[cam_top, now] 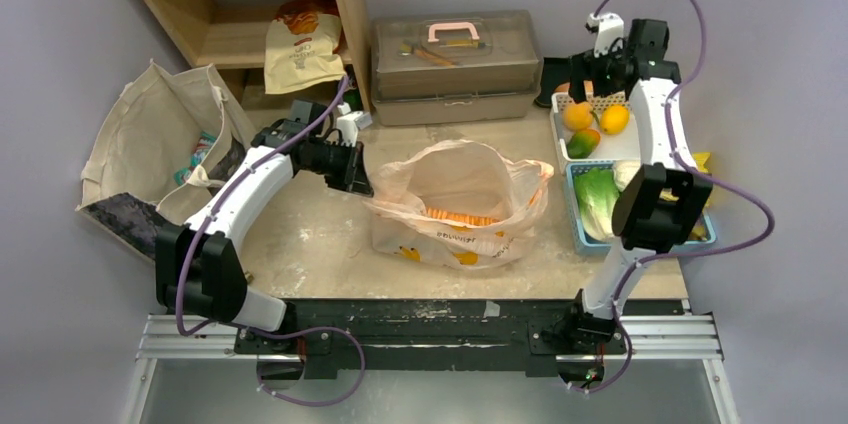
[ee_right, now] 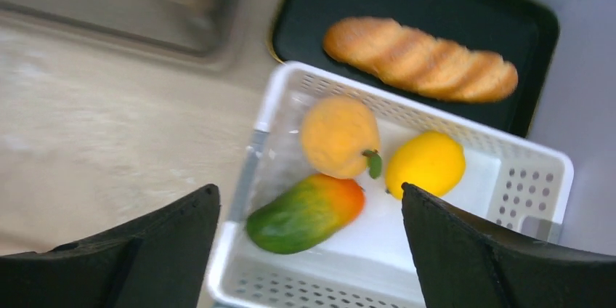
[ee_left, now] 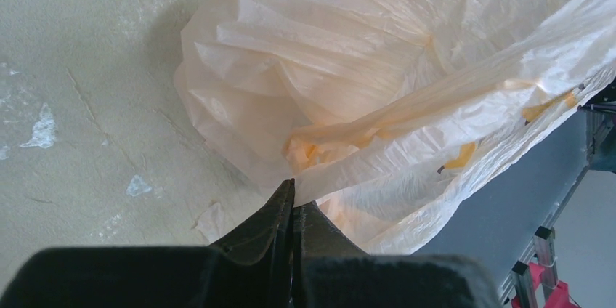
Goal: Untie the knot of the grocery bags and take out the mixed food
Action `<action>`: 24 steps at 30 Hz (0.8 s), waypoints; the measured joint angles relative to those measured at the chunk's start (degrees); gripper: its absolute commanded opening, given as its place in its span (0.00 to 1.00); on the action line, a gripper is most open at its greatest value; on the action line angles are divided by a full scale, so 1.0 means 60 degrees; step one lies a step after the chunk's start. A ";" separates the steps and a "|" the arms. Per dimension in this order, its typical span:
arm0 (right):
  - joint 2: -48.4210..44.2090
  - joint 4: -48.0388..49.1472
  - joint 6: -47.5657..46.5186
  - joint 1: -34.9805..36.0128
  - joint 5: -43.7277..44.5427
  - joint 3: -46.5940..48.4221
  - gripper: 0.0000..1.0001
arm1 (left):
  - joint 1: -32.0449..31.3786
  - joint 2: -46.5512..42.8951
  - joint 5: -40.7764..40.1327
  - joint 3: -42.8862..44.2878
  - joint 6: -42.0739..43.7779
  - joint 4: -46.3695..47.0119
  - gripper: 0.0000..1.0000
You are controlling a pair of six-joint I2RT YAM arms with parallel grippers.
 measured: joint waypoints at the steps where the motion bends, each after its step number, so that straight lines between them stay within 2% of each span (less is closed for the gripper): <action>1: -0.0379 -0.0229 -0.0047 0.0018 -0.0419 0.0076 0.81 | 0.0000 -0.0040 -0.0004 -0.0004 -0.0004 0.0055 0.00; 3: -0.1308 -0.0747 -0.0164 0.0160 -0.1424 0.0153 0.73 | -0.0004 -0.0240 0.0004 -0.0022 -0.0015 0.0226 0.00; 5: -0.2473 -0.1264 -0.0233 0.0667 -0.2495 0.0160 0.57 | -0.0029 -0.0543 0.0011 -0.0025 -0.0029 0.0390 0.00; 6: -0.2976 -0.1410 -0.0295 0.1049 -0.2943 0.0117 0.53 | -0.0058 -0.0729 0.0018 -0.0025 -0.0033 0.0492 0.00; 8: -0.4437 -0.1428 -0.0444 0.2659 -0.3716 -0.0514 0.41 | -0.0142 -0.1002 0.0055 -0.0025 -0.0036 0.0667 0.00; 11: -0.6328 -0.1479 -0.0780 0.5759 -0.4492 -0.2138 0.26 | -0.0346 -0.1173 0.0091 -0.0025 -0.0036 0.0834 0.00; 13: -0.7009 -0.1730 -0.0991 0.7009 -0.4583 -0.3085 0.17 | -0.0452 -0.1184 0.0091 -0.0036 -0.0029 0.0896 0.00; 16: -0.7184 -0.1734 -0.1224 0.7719 -0.4080 -0.4135 0.14 | -0.0586 -0.1399 0.0087 -0.0270 0.0044 0.1078 0.00; 20: -0.6859 -0.0831 -0.1792 0.8324 -0.2550 -0.6677 0.13 | -0.0801 -0.2189 0.0182 -0.0867 0.0528 0.1395 0.00; 23: -0.6634 -0.0630 -0.2146 0.8739 -0.1508 -0.8386 0.16 | -0.1155 -0.3071 0.0382 -0.1472 0.1392 0.1519 0.00; 24: -0.6630 -0.0565 -0.2215 0.8881 -0.1231 -0.8754 0.22 | -0.1322 -0.3399 0.0444 -0.1694 0.1756 0.1519 0.00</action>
